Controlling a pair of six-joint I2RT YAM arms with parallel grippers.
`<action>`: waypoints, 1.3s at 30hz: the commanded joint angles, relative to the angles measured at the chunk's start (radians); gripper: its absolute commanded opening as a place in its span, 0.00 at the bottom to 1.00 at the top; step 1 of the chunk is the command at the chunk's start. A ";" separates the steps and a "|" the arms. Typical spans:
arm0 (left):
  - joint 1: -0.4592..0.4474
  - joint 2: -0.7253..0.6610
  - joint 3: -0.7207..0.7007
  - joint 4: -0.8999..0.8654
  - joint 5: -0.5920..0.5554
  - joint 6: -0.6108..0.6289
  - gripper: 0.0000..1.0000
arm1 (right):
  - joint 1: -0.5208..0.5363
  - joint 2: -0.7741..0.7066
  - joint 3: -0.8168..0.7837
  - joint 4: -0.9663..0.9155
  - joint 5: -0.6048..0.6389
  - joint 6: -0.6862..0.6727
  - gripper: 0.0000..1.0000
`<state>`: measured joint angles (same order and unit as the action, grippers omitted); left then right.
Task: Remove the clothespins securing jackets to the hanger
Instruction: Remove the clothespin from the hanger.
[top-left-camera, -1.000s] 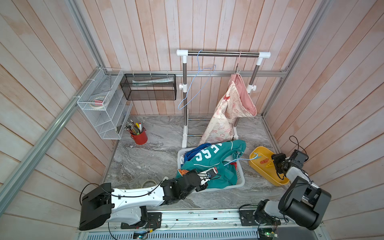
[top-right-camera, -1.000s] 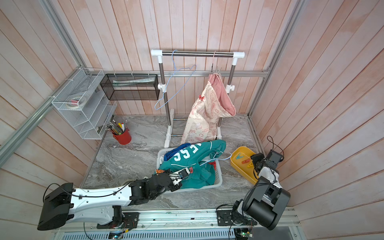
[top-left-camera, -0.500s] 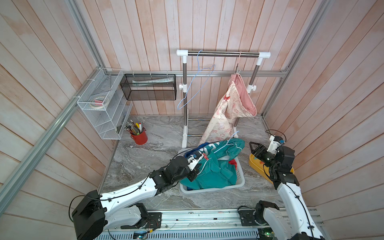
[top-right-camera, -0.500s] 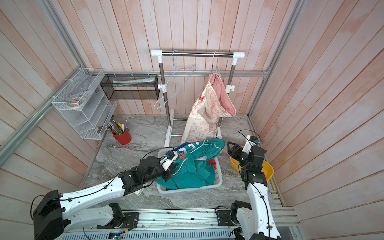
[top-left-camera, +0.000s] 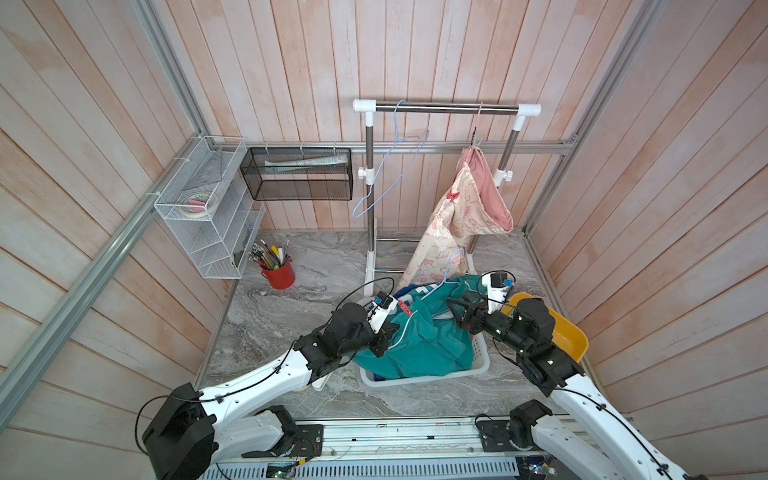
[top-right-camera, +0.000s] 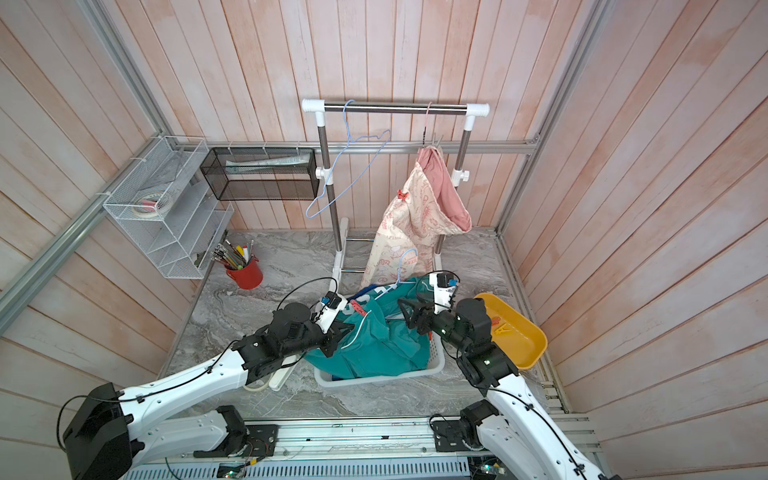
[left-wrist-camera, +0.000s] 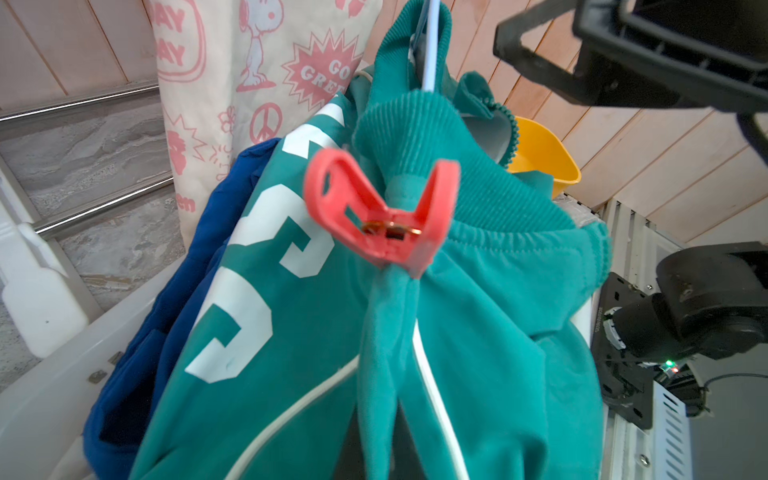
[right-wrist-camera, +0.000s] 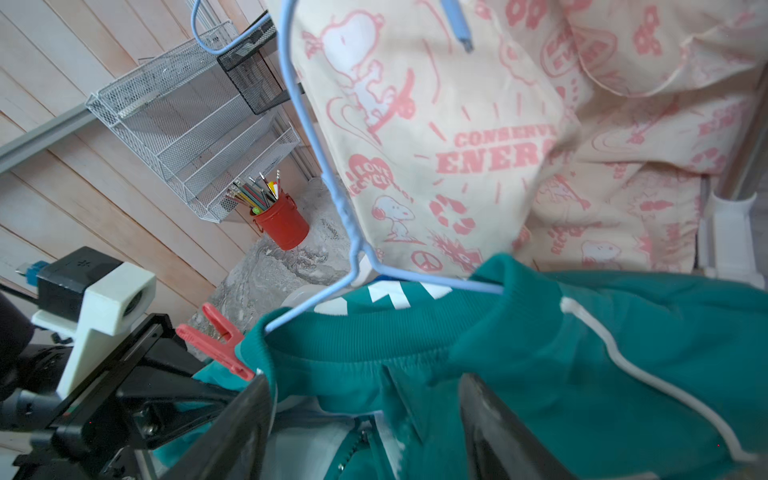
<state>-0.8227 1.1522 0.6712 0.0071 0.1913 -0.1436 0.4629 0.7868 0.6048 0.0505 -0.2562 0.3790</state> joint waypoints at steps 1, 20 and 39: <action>0.007 0.015 -0.008 -0.035 0.019 -0.007 0.00 | 0.018 0.062 0.072 0.071 0.142 -0.067 0.71; 0.005 0.023 -0.004 -0.022 0.029 0.004 0.00 | 0.035 0.236 0.160 0.156 0.108 -0.099 0.41; 0.004 -0.008 0.004 -0.043 0.041 0.014 0.18 | 0.039 0.242 0.171 0.109 0.103 -0.135 0.00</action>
<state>-0.8181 1.1591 0.6724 0.0143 0.2115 -0.1429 0.5026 1.0500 0.7517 0.1818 -0.1532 0.2230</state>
